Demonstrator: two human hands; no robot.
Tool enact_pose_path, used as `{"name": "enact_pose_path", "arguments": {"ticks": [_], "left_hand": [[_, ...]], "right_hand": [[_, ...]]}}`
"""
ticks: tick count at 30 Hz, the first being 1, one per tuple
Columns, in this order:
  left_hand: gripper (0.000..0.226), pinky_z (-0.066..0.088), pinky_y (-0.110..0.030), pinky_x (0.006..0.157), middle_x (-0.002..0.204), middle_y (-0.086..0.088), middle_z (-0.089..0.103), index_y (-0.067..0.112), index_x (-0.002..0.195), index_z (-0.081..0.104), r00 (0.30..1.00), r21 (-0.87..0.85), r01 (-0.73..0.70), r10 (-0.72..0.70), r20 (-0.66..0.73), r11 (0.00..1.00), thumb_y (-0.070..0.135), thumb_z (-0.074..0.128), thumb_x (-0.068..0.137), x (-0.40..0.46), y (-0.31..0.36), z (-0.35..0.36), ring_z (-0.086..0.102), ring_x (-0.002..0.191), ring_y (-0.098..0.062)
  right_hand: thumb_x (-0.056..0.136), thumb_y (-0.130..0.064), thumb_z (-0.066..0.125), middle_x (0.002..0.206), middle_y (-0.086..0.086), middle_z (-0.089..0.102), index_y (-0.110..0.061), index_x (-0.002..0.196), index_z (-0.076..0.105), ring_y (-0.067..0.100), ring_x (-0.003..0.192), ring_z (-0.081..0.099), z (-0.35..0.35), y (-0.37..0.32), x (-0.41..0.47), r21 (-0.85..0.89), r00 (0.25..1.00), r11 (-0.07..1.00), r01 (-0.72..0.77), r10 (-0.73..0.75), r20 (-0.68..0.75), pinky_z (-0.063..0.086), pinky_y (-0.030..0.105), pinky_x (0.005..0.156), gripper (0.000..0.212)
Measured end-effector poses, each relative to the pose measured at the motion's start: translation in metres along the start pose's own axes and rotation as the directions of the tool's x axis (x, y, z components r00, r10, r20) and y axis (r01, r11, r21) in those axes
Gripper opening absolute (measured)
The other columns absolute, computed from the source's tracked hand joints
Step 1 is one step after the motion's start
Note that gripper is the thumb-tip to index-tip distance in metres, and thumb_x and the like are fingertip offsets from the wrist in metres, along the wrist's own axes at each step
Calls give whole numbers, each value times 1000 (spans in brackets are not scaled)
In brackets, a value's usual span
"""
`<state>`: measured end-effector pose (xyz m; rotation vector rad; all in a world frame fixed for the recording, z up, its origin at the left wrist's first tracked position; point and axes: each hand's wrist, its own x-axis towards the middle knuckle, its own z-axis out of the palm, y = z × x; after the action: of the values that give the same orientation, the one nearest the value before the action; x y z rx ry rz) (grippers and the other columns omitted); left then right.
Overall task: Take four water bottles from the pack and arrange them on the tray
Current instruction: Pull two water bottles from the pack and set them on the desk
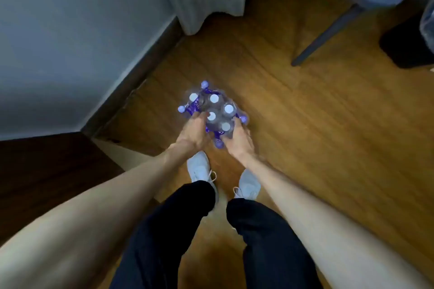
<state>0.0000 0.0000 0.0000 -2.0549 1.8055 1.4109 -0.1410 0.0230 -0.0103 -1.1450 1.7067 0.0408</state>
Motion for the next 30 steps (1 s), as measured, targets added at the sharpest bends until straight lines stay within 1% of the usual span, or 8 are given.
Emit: {"name": "enact_pose_path", "arguments": {"ticks": [3,9,10,12,15,20,26,30], "left_hand": [[47,49,-41,99,138,-15,52,10,130,55,997,-21,31,-32,-70,999,10,63,84,36,-10,23,57,118,-36],[49,43,-36,105,143,-17,42,9,132,56,998,93,40,-36,-52,995,2,59,84,81,-30,60,52,124,-39],[47,41,-32,105,142,-17,42,8,132,55,997,92,42,-36,-63,995,1,57,85,85,-32,63,51,124,-38],[44,37,-29,105,139,-15,42,8,131,55,995,102,25,-15,-99,994,0,54,88,92,-36,68,47,125,-35],[50,37,-36,107,140,-15,43,7,132,54,989,145,-8,29,-146,989,-4,58,83,97,-36,70,42,127,-34],[57,34,-36,106,140,-14,45,2,134,51,993,219,-57,79,-92,974,-1,67,79,95,-32,62,40,131,-35],[46,35,-34,101,137,-10,48,3,129,54,989,176,-60,82,-123,983,-1,62,83,33,8,22,41,128,-31],[33,46,-38,94,123,-7,53,7,112,61,986,128,-57,77,-150,990,2,67,79,-45,49,-29,49,110,-29]], "right_hand": [[92,-21,63,144,15,50,-12,148,37,35,133,46,19,14,44,-74,995,997,19,-26,-101,46,42,99,63],[92,-23,60,128,13,57,-10,129,53,36,117,58,49,33,85,-272,995,962,27,-53,-88,50,39,80,40],[92,-19,60,126,14,57,-8,126,55,36,116,57,54,34,88,-310,993,950,30,-64,-102,49,38,80,36],[92,-10,57,127,17,54,-6,124,56,38,118,53,64,35,92,-362,986,931,45,-101,-136,49,41,91,33],[91,-1,55,130,18,53,-5,124,58,39,119,52,70,34,96,-345,976,938,43,-113,-187,46,45,100,34],[87,-3,61,124,15,59,-3,114,65,37,110,62,55,31,93,-271,977,961,45,-99,-190,53,39,87,27],[88,-10,62,117,14,62,-6,110,69,38,103,65,16,8,29,-286,975,955,76,-132,-180,53,37,82,24],[87,-11,62,109,10,66,-13,104,74,35,94,70,-37,-35,-52,-242,961,964,106,-162,-225,55,34,79,21]]}}
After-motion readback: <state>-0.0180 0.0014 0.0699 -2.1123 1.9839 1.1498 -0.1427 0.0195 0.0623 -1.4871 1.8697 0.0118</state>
